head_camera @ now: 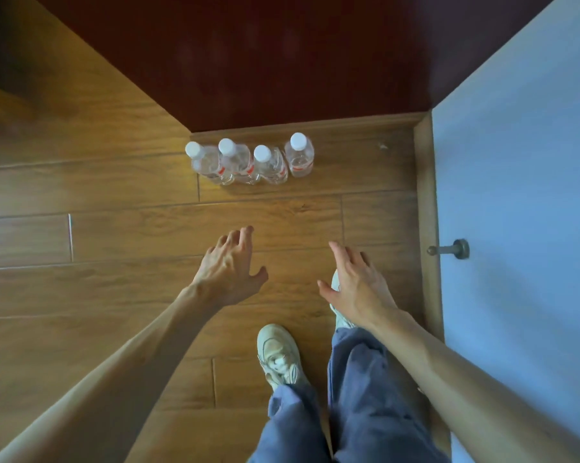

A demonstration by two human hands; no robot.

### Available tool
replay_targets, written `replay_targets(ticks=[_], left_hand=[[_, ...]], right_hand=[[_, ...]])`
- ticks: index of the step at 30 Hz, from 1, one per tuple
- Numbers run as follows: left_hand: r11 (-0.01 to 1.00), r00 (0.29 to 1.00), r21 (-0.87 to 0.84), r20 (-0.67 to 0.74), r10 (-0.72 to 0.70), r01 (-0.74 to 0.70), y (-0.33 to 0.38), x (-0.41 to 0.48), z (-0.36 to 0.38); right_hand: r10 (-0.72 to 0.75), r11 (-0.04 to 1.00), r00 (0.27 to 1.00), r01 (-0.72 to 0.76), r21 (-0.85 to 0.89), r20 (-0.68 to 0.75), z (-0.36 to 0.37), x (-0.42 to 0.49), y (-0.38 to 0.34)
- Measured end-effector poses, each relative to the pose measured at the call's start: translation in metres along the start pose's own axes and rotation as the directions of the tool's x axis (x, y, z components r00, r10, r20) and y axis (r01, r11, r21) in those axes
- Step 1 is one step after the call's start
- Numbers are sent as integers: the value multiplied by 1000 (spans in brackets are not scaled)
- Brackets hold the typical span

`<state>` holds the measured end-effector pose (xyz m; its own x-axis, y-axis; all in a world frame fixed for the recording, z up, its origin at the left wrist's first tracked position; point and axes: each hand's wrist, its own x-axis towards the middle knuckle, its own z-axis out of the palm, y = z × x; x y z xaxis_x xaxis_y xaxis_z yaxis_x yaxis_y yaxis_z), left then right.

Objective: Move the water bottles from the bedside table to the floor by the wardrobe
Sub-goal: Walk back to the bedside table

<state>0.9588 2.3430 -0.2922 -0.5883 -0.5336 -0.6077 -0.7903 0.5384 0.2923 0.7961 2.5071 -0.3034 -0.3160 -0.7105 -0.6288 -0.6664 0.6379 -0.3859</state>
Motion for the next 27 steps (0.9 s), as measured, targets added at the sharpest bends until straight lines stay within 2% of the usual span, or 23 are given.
replay_targets(ticks=[11,19,27], left_hand=[[946,986,277,49,158,-165,23,-162,-95],[964,994,248,-19,105,-97,13,-254,-181],[981,997,192,-67,44,-31,18,-322,-268]], right_hand=[[-41,996,999,41,-82,-8,-78,-149,-83],[-69,989,998,67,-129,-10,-140,-225,-163],[-195,961,980,183,-209,-37,-209,-267,-243]])
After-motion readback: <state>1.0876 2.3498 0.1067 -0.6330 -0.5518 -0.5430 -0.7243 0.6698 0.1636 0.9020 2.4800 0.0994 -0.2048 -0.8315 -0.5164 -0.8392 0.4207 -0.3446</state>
